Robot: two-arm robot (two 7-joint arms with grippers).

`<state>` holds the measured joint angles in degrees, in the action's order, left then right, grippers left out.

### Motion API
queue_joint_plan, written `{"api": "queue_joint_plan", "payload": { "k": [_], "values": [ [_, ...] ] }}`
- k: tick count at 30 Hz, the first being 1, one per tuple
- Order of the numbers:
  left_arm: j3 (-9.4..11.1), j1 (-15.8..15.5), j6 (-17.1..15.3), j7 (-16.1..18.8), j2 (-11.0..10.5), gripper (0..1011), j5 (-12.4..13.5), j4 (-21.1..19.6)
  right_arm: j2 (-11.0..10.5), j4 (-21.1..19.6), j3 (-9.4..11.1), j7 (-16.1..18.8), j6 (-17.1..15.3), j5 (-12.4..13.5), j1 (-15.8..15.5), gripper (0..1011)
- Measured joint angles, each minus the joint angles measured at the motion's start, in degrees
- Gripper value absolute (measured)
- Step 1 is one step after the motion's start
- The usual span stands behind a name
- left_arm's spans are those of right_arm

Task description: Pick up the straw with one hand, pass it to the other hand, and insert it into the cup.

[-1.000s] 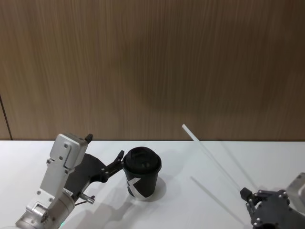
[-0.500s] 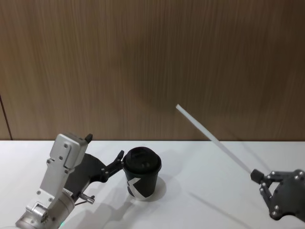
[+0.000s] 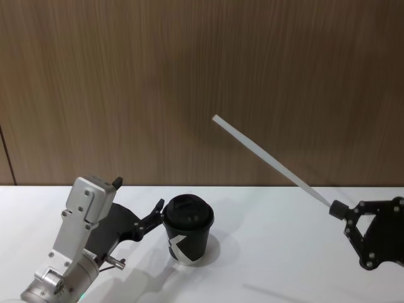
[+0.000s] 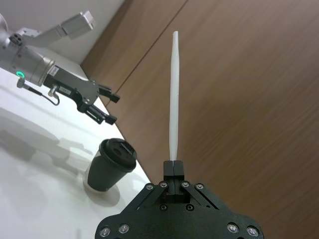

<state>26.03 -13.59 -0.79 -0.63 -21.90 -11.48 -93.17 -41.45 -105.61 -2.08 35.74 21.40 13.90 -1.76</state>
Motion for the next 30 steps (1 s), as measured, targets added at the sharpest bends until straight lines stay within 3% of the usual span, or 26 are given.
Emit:
{"api": "queue_joint_plan", "payload": {
  "k": [6,22,30],
  "values": [
    [0.0,0.0,0.0,0.0,0.0,1003,0.0,0.0,-0.4,0.5,-0.7,1.3,2.1,1.0,1.7,0],
    [-0.1,0.0,0.0,-0.1,0.0,1003,0.0,-0.1,-0.8,1.1,-1.5,2.5,4.1,2.0,3.4,0],
    [-0.7,0.0,0.1,-3.3,-0.9,1003,-2.0,-1.4,-0.8,1.2,-1.6,2.7,4.5,2.2,3.8,0]
  ]
}}
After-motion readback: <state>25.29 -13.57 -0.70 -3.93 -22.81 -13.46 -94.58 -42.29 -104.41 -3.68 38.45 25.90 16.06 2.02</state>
